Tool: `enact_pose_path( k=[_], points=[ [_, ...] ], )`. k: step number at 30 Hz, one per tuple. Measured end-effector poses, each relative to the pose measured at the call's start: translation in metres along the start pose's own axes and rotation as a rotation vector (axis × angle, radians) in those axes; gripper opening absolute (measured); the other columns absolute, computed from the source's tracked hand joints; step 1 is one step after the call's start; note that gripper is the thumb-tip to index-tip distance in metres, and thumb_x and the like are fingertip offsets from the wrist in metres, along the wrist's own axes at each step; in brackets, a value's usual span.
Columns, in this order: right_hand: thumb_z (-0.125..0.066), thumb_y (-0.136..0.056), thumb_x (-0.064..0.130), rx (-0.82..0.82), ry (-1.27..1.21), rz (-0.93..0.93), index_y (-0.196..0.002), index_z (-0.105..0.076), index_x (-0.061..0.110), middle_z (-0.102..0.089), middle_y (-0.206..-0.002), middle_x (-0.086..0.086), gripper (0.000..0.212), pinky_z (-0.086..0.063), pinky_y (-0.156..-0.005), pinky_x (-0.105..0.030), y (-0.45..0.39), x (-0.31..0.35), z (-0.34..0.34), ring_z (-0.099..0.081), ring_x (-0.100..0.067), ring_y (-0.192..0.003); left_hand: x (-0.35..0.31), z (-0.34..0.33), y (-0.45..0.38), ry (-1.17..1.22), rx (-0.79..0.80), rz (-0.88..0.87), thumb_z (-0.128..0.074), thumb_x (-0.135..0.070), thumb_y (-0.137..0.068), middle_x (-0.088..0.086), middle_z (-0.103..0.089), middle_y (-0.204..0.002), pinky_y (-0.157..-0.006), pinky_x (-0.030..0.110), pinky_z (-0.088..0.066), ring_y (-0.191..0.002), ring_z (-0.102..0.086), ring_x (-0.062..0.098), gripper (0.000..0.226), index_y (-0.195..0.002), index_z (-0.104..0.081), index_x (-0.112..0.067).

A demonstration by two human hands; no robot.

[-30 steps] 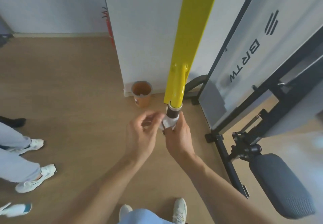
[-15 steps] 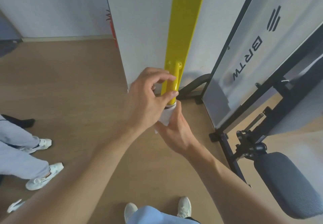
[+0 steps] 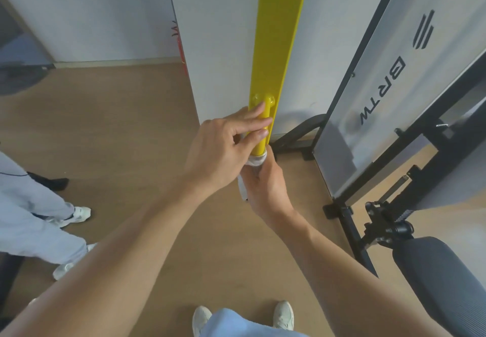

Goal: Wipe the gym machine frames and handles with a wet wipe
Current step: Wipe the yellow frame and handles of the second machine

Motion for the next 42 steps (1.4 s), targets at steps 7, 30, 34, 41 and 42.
enact_pose_path(
  k=[7,30,34,41,42],
  points=[
    [-0.056,-0.090,0.040,0.010,0.230,-0.089,-0.097,-0.053,0.023,-0.067,-0.074,0.006,0.018,-0.055,-0.061,-0.042,0.009,-0.042,0.007,-0.063,-0.015,-0.067,-0.005,-0.011,-0.005,-0.001,-0.001,-0.023,-0.064,-0.040,-0.094,-0.022,-0.059,-0.138,-0.107,0.035,-0.050,-0.135,-0.050,0.000,0.027,-0.119,-0.072,-0.037],
    [-0.062,-0.088,0.029,0.085,0.233,-0.247,-0.105,-0.060,0.021,-0.071,-0.088,0.000,0.019,-0.055,-0.070,-0.039,0.023,-0.086,0.009,-0.066,-0.025,-0.083,-0.006,-0.024,-0.002,0.070,0.062,-0.021,-0.065,-0.032,-0.096,-0.016,-0.055,-0.143,-0.115,0.042,-0.041,-0.142,-0.043,0.005,0.029,-0.125,-0.070,-0.032],
    [-0.063,-0.089,0.031,-0.053,0.072,-0.033,-0.091,-0.058,0.019,-0.068,-0.076,-0.003,0.014,-0.050,-0.056,-0.031,0.001,-0.027,0.027,-0.061,-0.015,-0.065,-0.006,-0.022,-0.003,0.065,0.058,-0.008,-0.066,-0.033,-0.096,-0.020,-0.055,-0.142,-0.118,0.044,-0.037,-0.143,-0.040,0.003,0.028,-0.123,-0.070,-0.034],
    [-0.060,-0.087,0.027,0.148,0.275,-0.256,-0.100,-0.061,0.024,-0.068,-0.082,0.002,0.013,-0.050,-0.061,-0.029,0.025,-0.100,0.008,-0.064,-0.018,-0.074,-0.004,-0.029,-0.001,0.025,0.041,-0.006,-0.058,-0.045,-0.094,-0.028,-0.051,-0.142,-0.115,0.048,-0.040,-0.139,-0.045,0.001,0.033,-0.125,-0.068,-0.037],
    [-0.061,-0.088,0.028,0.144,0.277,-0.271,-0.103,-0.061,0.023,-0.068,-0.083,0.002,0.016,-0.050,-0.058,-0.024,0.026,-0.101,0.009,-0.064,-0.012,-0.072,-0.004,-0.029,-0.002,0.019,0.045,-0.007,-0.057,-0.046,-0.094,-0.028,-0.050,-0.142,-0.114,0.047,-0.041,-0.139,-0.044,0.001,0.034,-0.125,-0.068,-0.038]
  ],
)
Point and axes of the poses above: each hand's wrist, its own y-axis away from the middle knuckle, its own z-axis out of the back of the hand, x = y × z, the point moved 9 cm from there along -y, towards the middle knuckle
